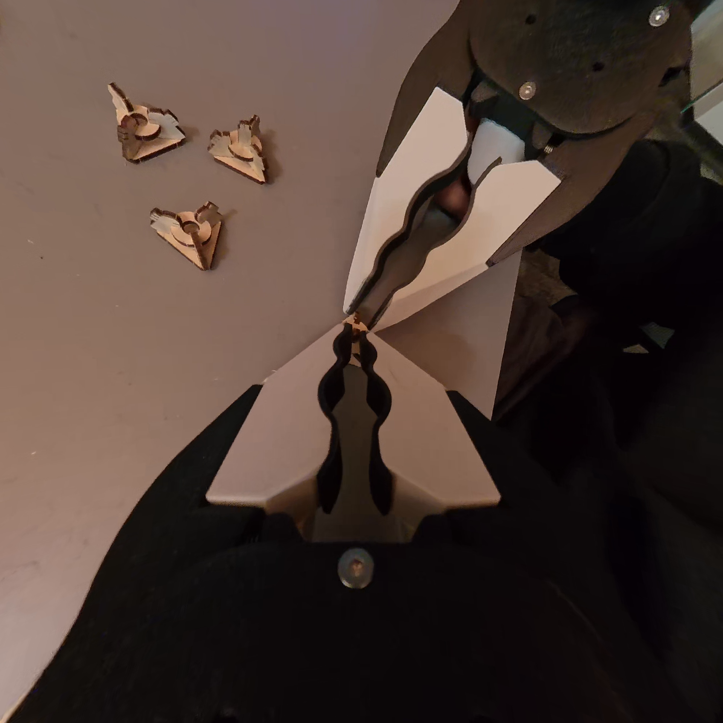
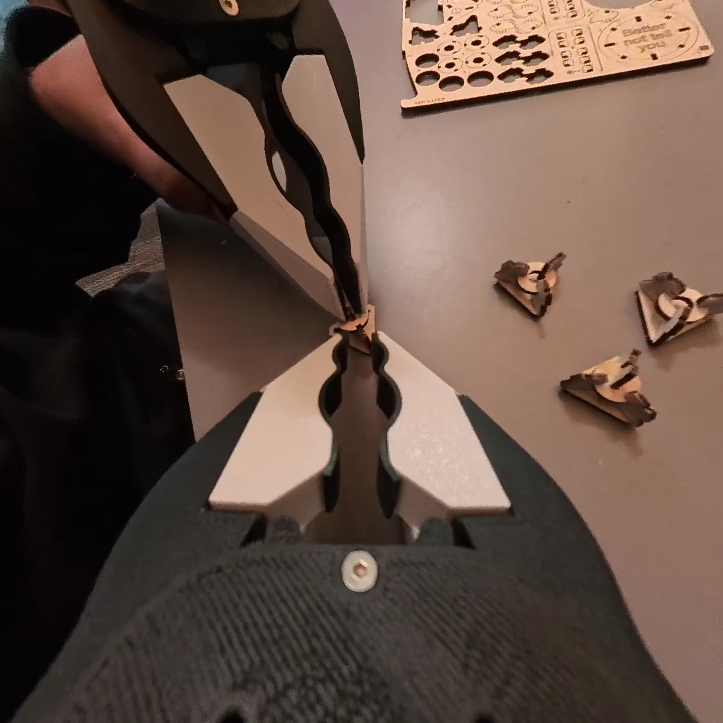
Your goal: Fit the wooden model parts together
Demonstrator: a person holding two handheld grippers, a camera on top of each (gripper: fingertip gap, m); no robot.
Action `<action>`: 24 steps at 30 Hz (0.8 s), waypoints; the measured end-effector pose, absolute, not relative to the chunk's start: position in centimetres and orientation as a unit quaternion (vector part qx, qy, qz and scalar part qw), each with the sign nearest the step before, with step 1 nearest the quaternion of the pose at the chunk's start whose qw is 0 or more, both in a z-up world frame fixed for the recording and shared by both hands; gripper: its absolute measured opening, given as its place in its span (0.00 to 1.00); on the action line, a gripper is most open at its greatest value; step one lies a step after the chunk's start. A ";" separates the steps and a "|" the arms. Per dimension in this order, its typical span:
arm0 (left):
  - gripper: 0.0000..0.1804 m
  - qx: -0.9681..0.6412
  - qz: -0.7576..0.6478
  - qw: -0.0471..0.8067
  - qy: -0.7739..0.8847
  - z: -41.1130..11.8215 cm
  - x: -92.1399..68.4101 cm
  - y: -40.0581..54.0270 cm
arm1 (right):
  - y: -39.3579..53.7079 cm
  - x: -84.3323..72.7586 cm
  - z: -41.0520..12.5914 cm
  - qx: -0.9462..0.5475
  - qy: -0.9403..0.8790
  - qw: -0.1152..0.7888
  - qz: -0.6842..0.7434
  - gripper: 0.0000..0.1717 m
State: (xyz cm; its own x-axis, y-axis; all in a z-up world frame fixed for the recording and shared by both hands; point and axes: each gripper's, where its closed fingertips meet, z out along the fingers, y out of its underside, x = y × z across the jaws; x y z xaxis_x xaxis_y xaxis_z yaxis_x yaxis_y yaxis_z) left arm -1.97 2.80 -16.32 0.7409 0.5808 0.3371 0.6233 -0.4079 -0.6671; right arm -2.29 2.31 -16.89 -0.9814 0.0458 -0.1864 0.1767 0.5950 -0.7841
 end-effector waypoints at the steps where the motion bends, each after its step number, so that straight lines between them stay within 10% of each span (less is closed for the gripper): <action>1: 0.02 -0.839 -0.024 0.405 -0.363 -16.3 -2.0 2.8 | 2.3 -2.3 -16.9 0.060 0.892 0.066 -0.444 0.04; 24: 0.02 -0.908 -0.012 0.270 -0.321 -16.7 -1.7 2.4 | 2.2 -2.2 -17.0 0.039 0.896 0.049 -0.441 0.01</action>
